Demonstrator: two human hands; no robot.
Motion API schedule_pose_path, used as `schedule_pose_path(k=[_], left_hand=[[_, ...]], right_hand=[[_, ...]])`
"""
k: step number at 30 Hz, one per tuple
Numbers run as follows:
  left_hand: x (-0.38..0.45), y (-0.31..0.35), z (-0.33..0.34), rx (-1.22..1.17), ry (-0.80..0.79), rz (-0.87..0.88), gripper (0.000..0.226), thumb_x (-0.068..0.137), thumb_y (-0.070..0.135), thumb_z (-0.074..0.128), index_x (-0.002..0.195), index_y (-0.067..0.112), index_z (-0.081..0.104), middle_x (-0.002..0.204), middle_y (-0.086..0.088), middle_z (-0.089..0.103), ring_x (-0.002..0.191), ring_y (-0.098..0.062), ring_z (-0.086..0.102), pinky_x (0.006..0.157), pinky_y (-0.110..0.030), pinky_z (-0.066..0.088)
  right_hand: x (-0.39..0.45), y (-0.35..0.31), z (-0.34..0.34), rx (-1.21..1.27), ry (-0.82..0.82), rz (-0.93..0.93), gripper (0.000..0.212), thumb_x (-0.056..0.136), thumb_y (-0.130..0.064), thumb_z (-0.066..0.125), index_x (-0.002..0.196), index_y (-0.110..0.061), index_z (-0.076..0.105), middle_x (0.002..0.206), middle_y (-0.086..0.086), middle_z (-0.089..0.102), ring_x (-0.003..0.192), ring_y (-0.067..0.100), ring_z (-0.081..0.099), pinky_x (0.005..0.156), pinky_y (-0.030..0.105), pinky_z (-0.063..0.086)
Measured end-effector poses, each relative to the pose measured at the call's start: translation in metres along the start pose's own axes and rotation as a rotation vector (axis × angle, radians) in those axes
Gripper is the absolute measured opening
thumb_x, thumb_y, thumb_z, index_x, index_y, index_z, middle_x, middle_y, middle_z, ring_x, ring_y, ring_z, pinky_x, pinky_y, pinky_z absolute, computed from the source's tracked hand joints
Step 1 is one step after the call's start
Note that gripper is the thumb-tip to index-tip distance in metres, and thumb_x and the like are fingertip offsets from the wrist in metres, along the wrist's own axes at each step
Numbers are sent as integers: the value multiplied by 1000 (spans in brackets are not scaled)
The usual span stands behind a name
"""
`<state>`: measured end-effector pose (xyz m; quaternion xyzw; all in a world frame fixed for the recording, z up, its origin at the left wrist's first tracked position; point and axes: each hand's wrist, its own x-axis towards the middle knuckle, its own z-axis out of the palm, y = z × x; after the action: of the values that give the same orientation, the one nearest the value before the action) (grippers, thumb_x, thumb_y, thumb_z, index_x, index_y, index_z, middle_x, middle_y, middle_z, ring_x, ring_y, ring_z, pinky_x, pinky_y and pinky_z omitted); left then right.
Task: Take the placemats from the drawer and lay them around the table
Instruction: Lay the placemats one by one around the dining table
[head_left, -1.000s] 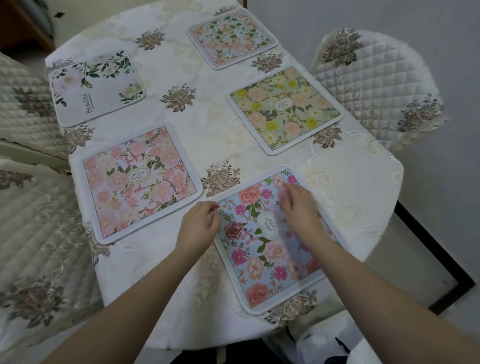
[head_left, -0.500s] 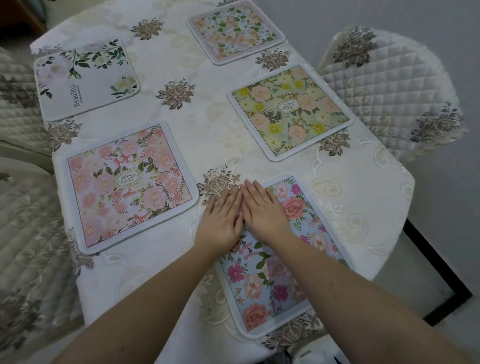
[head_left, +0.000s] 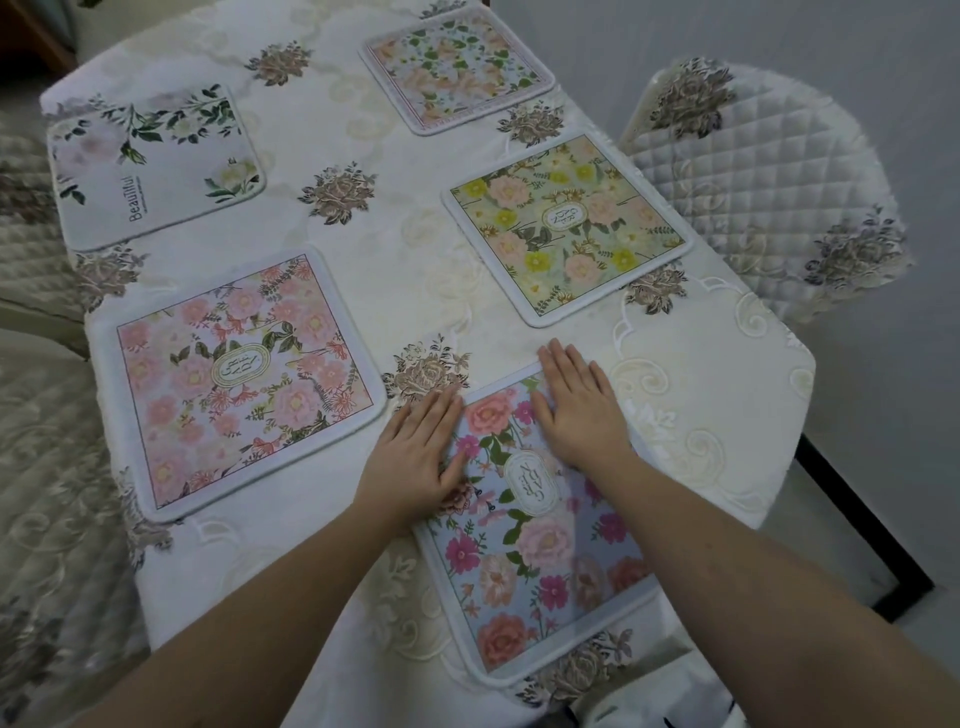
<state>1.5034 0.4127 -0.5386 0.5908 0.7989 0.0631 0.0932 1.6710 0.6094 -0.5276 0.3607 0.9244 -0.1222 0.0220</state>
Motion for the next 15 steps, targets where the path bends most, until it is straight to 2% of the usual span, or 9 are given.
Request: schedule_pose_path(k=[4, 9, 13, 15], left_hand=[[-12, -11, 0, 17, 0, -23, 65, 101, 51, 24, 158, 20, 15, 164, 4, 11, 152, -14, 9, 122, -37, 7], [-33, -22, 1, 52, -30, -38, 62, 104, 49, 12, 158, 19, 12, 165, 1, 11, 152, -13, 8, 121, -38, 10], [-43, -24, -6, 77, -15, -52, 63, 103, 50, 12, 157, 18, 15, 165, 0, 13, 152, -15, 10, 121, -35, 2], [-45, -16, -12, 68, 2, -71, 63, 103, 49, 14, 157, 17, 16, 164, -1, 13, 151, -16, 12, 121, -35, -1]], right_hand=[[0, 16, -3, 18, 16, 65, 61, 103, -47, 15, 157, -22, 3, 164, -6, 2, 150, 10, -3, 122, 35, -3], [-2, 42, -11, 14, 19, 94, 61, 103, -47, 10, 157, -18, 9, 164, -1, 8, 151, 15, 2, 122, 35, 0], [-21, 65, -19, -45, 7, 122, 75, 94, -54, -2, 156, -14, 12, 164, 3, 10, 151, 18, 4, 121, 36, 1], [-35, 55, -21, -16, 40, 124, 73, 95, -52, 2, 156, -14, 16, 164, 4, 12, 151, 19, 6, 121, 36, 3]])
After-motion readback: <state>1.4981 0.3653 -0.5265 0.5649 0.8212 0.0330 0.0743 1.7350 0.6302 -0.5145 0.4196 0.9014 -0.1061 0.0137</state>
